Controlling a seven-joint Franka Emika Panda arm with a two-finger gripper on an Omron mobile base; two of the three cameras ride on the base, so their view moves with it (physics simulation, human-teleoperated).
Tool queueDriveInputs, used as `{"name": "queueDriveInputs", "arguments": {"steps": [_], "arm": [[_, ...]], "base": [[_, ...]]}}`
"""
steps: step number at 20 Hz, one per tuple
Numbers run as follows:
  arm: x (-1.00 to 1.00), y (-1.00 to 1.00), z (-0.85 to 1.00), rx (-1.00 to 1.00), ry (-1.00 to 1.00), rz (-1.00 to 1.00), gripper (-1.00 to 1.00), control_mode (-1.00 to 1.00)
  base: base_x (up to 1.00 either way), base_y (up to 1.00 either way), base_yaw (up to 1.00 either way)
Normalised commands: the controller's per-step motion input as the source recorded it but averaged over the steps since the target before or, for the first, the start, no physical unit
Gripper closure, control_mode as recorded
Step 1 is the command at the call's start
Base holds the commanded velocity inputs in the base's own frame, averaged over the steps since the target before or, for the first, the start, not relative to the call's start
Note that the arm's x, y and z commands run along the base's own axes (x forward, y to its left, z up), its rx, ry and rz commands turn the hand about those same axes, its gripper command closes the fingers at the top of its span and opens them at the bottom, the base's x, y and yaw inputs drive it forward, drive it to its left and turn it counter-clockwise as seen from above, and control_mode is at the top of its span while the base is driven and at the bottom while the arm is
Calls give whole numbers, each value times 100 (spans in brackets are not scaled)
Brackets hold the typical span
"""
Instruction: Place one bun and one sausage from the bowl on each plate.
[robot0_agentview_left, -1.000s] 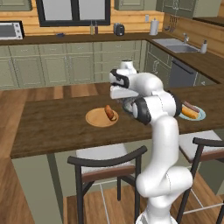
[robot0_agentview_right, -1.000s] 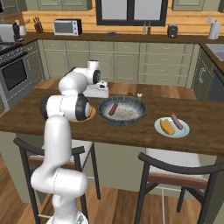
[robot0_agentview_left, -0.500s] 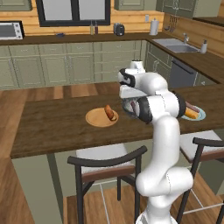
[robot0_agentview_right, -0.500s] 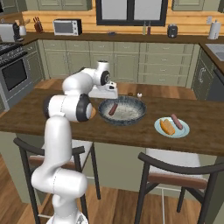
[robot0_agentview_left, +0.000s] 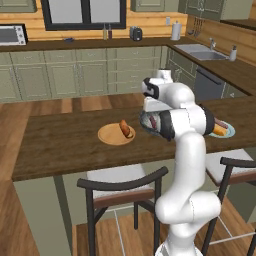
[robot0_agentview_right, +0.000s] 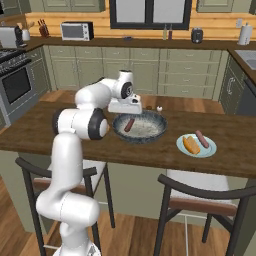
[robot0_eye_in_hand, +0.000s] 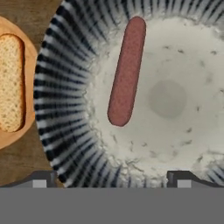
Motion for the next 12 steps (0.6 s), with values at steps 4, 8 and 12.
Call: {"name": "queueDriveInputs", "arguments": {"steps": [4,8,12], "arm": [[0,-10,0,9,4,0,-100,-100],[2,-1,-21,6,1,-1,-100,-100],[10,0,-34,0,0,0,-100,-100]], "base": [[0,0,0],[0,0,0],[0,0,0]]}}
